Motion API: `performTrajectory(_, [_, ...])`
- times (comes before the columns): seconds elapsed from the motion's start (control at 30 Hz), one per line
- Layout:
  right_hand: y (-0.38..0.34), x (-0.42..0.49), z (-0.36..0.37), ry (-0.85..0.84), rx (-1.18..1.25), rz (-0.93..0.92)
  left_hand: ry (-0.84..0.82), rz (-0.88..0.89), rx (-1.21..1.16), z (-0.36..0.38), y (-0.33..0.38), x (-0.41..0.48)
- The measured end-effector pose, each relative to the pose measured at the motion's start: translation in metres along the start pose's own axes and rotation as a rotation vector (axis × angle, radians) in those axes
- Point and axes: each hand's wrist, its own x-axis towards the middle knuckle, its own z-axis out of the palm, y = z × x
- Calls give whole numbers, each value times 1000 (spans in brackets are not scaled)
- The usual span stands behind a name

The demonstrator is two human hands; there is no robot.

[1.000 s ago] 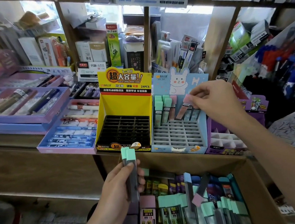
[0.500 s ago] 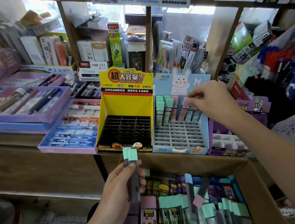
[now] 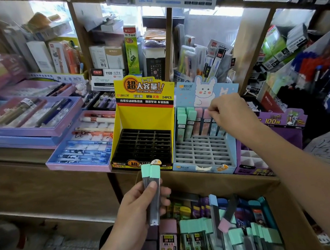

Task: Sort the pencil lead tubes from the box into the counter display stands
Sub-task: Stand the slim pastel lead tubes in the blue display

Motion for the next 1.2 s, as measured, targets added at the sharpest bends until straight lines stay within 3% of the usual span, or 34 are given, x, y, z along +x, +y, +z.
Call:
performTrajectory(0.1, [1, -5, -1, 75, 72, 10, -8, 20, 21, 0, -1, 0])
performTrajectory(0.2, [-7, -19, -7, 125, 314, 68, -20, 33, 34, 0, -1, 0])
performTrajectory(0.33, [-29, -49, -5, -29, 693, 135, -30, 45, 45, 2, -1, 0])
performTrajectory(0.43, [-47, -70, 4, -208, 847, 117, -44, 53, 38, 3, 0, 0])
performTrajectory(0.7, [-85, -96, 31, -528, 964, 196, -93, 97, 85, 2, -4, 0])
performTrajectory(1.03, [-79, -95, 26, -618, 1142, 249, -66, 67, 102, -1, -4, 2])
performTrajectory(1.2, [-63, -89, 16, -529, 1236, 248, -23, 20, -26, -1, -5, 6])
